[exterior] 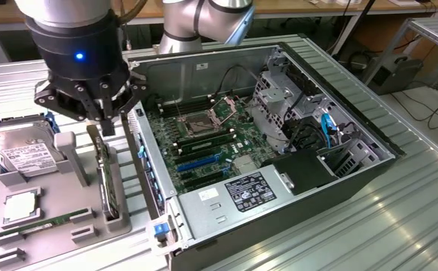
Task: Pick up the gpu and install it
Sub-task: 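Reach for the gpu, then pick up the gpu and move the gpu toward the slot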
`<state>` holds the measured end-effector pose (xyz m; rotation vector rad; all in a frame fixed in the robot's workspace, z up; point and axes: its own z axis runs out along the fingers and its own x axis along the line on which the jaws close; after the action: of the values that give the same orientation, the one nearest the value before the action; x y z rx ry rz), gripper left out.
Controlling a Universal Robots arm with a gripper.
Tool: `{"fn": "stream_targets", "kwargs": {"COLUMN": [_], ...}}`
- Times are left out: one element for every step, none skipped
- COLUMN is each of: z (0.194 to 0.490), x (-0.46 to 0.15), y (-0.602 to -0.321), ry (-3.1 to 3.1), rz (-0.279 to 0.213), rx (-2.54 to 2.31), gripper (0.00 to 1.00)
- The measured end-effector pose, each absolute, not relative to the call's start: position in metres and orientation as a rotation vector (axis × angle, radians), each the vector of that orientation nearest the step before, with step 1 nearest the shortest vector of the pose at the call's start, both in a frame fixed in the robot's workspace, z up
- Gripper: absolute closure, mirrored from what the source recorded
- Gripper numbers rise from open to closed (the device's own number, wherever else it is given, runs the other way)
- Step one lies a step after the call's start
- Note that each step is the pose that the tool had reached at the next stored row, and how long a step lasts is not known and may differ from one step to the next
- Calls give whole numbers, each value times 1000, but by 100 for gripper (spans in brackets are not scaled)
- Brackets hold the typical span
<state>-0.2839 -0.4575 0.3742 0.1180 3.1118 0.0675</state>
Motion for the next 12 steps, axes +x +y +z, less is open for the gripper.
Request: {"fn": "stream_targets", "kwargs": {"z": [369,367,367,367,367,361,358,355,352,349,344,342], "x": [-302,-305,-305,-305,-305,-306,-307,-308,-309,-309,-310,-310], "y": [-458,-458,-458,-458,-458,-458,-458,-459,-459,-460,-460,-461], "ry": [3112,3112,3112,3112,3112,3112,3112,3112,3112,3112,3112,3112], "rz": [67,68,68,68,68,67,67,67,67,67,67,67], "rx": [118,118,118,118,118,118,118,118,118,118,118,118], "gripper": [89,89,89,89,89,64,58,58,58,58,58,58]}}
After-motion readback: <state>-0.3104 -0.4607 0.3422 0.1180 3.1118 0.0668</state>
